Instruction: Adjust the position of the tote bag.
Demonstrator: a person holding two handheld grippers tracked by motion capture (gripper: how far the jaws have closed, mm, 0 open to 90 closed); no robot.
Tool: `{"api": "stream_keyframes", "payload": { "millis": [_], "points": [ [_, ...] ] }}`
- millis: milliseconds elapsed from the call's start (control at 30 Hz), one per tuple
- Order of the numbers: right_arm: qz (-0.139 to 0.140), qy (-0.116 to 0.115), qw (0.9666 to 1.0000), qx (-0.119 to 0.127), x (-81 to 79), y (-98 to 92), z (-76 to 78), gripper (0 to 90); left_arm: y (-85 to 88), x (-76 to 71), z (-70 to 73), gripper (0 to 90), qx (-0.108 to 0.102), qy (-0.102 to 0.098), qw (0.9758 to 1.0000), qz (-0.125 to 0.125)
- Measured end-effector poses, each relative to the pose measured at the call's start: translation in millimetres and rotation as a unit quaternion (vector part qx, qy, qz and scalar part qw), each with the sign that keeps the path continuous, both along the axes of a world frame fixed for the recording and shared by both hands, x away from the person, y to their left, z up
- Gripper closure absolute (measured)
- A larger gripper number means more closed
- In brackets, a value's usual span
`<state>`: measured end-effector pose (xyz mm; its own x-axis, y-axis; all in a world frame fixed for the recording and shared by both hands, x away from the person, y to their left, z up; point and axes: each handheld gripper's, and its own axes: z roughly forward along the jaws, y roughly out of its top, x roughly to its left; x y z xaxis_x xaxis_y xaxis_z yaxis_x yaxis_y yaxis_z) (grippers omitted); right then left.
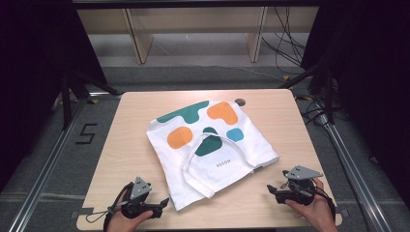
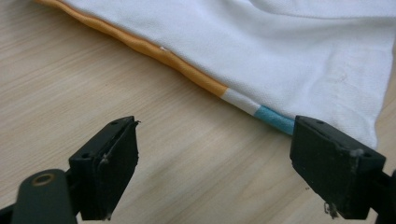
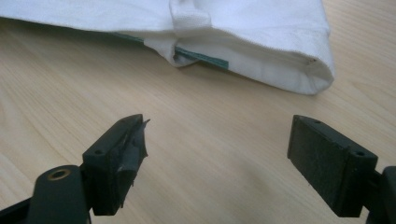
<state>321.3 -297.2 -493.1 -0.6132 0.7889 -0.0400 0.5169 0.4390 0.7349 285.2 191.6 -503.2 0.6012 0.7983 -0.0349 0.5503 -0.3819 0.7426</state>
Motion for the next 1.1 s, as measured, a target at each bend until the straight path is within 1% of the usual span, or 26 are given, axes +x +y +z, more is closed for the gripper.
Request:
{"api": "stream_keyframes", "payload": {
  "millis": [100,133,167,200,233,267,300,333,367,400,433,500,567,600,633,667,700,733,767,800,833,900,933,967,1033,1100],
  "points": [
    [0.000,0.002,1.0000,-0.004,-0.3,-0.5,-1.1,20.3,-1.9,0.0,-1.0,14.8,-0.004,-0.004,1.0000,0.005],
    [-0.007,0.008,0.9999,-0.006,-0.6,-0.7,-0.1,20.8,-2.7,-1.1,0.0,14.8,0.000,-0.003,1.0000,-0.003],
    [-0.007,0.008,0.9999,-0.006,-0.6,-0.7,-0.1,20.8,-2.7,-1.1,0.0,14.9,0.000,-0.003,1.0000,-0.003],
    [-0.012,-0.001,0.9999,-0.005,1.4,-1.3,-0.4,21.3,-2.7,-1.3,1.6,14.9,0.012,-0.003,0.9999,-0.010],
    [-0.012,-0.001,0.9999,-0.005,1.4,-1.3,-0.4,21.3,-2.7,-1.3,1.6,14.9,0.012,-0.003,0.9999,-0.010],
    [-0.017,0.011,0.9998,-0.002,0.1,-1.1,-0.7,21.5,-5.9,-2.4,1.0,14.9,-0.004,-0.004,1.0000,-0.002],
    [-0.020,0.012,0.9997,0.002,0.5,-1.4,-0.1,21.7,-5.6,-2.6,1.7,14.9,0.005,-0.006,0.9999,-0.010],
    [-0.018,0.012,0.9998,0.002,0.9,-1.8,0.0,21.7,-8.3,-4.0,2.0,14.9,0.001,-0.008,0.9999,-0.008],
    [-0.020,-0.003,0.9998,-0.004,2.5,-3.2,0.5,22.8,-9.1,-4.6,2.4,15.0,0.002,-0.008,0.9999,-0.011],
    [-0.023,0.000,0.9997,-0.002,3.0,-2.9,0.5,23.3,-10.9,-4.5,2.4,14.9,-0.001,-0.011,0.9998,-0.015],
    [-0.023,0.000,0.9997,-0.002,3.0,-2.9,0.5,23.3,-14.0,-4.9,3.3,14.9,-0.005,-0.017,0.9998,-0.013],
    [-0.024,0.008,0.9997,-0.001,4.2,-2.8,-0.7,24.0,-21.0,-7.1,5.0,15.2,-0.005,-0.027,0.9995,-0.016],
    [-0.024,0.006,0.9997,-0.002,4.4,-2.9,-0.3,24.1,-23.2,-7.6,5.1,15.3,-0.007,-0.028,0.9994,-0.018],
    [-0.030,0.015,0.9994,0.001,3.4,-2.3,1.1,24.3,-24.4,-8.2,6.4,15.3,0.000,-0.027,0.9993,-0.026],
    [-0.024,0.009,0.9997,-0.002,4.7,-3.3,0.1,24.4,-27.8,-9.2,5.7,15.3,-0.009,-0.030,0.9992,-0.026],
    [-0.024,0.009,0.9997,-0.002,4.7,-3.3,0.1,24.4,-30.2,-10.4,6.8,15.3,-0.004,-0.030,0.9991,-0.031],
    [-0.029,0.015,0.9995,0.001,3.7,-2.4,1.1,24.1,-33.4,-11.7,6.5,15.3,-0.006,-0.032,0.9990,-0.031],
    [-0.024,0.009,0.9997,-0.003,4.2,-2.8,0.5,23.9,-38.3,-14.0,6.9,15.4,-0.005,-0.043,0.9982,-0.041],
    [-0.036,0.009,0.9993,0.001,2.1,-1.4,1.6,24.0,-38.3,-14.0,6.9,15.4,-0.005,-0.043,0.9982,-0.041],
    [-0.032,0.015,0.9994,-0.001,1.7,-1.6,1.9,24.3,-40.7,-15.0,7.9,15.4,0.003,-0.044,0.9982,-0.041],
    [-0.027,0.011,0.9996,0.000,2.2,-1.7,1.3,24.7,-46.7,-17.1,7.4,15.5,0.001,-0.046,0.9977,-0.051],
    [-0.023,0.005,0.9997,-0.002,2.9,-1.9,0.2,24.5,-49.5,-17.9,7.1,15.4,0.001,-0.042,0.9975,-0.057],
    [-0.024,0.006,0.9997,-0.001,2.8,-1.4,0.2,24.1,-53.0,-18.9,5.7,15.3,-0.005,-0.044,0.9974,-0.057],
    [-0.024,0.006,0.9997,-0.001,2.8,-1.4,0.2,24.1,-55.4,-19.4,5.6,15.3,-0.002,-0.045,0.9970,-0.064],
    [-0.023,0.004,0.9997,-0.002,3.0,-1.6,0.3,23.7,-60.4,-20.1,6.1,15.3,0.025,-0.048,0.9958,-0.073],
    [-0.021,0.004,0.9998,-0.003,3.2,-1.6,0.0,23.5,-66.3,-20.5,3.2,15.4,0.027,-0.053,0.9955,-0.073]
  ]
}}
